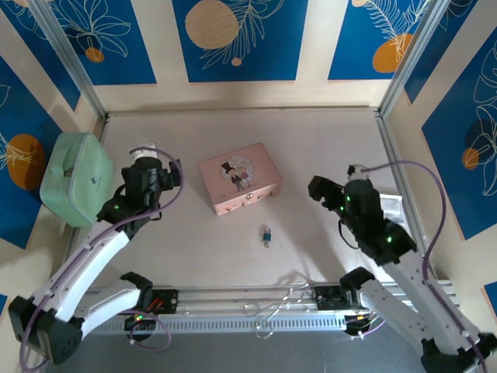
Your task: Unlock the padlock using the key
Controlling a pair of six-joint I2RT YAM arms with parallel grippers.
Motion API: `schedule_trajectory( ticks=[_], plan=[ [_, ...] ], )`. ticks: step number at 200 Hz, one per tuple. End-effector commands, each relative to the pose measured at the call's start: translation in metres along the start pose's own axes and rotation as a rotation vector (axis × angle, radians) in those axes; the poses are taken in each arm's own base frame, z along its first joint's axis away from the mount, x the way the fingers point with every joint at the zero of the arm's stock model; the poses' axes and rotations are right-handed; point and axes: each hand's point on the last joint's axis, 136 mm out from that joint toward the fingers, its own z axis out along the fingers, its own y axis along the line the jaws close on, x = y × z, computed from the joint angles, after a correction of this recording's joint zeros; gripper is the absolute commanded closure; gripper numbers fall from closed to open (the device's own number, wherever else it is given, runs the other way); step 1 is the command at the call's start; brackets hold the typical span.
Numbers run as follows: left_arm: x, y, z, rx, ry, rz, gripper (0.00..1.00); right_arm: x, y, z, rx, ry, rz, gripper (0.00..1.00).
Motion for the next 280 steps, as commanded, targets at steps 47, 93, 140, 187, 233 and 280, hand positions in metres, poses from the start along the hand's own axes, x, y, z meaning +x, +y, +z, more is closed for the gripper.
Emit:
schedule_trajectory(
  ticks=[47,93,140,187,233,280],
  plan=[
    [0.083,0.027,0.092,-0.148,-0.046,0.090,0.01,0.002,-0.089,0.059,0.471,-0.098,-0.380,0.01],
    [0.082,0.053,0.101,-0.083,-0.193,-0.113,0.01,0.021,-0.096,0.110,0.334,-0.086,-0.342,0.01],
    [0.090,-0.004,0.113,0.190,-0.237,0.044,0.01,0.003,-0.084,0.139,0.119,-0.161,-0.289,0.01],
    [0.091,0.006,0.118,0.123,-0.190,0.023,0.00,0.029,-0.053,0.185,-0.087,-0.032,-0.415,0.01],
    [0.092,0.001,0.118,0.147,-0.184,0.035,0.00,0.027,-0.067,0.186,-0.064,-0.037,-0.358,0.01],
    [0.092,-0.001,0.119,0.159,-0.178,0.043,0.00,0.027,-0.066,0.186,-0.062,-0.038,-0.363,0.01]
  ],
)
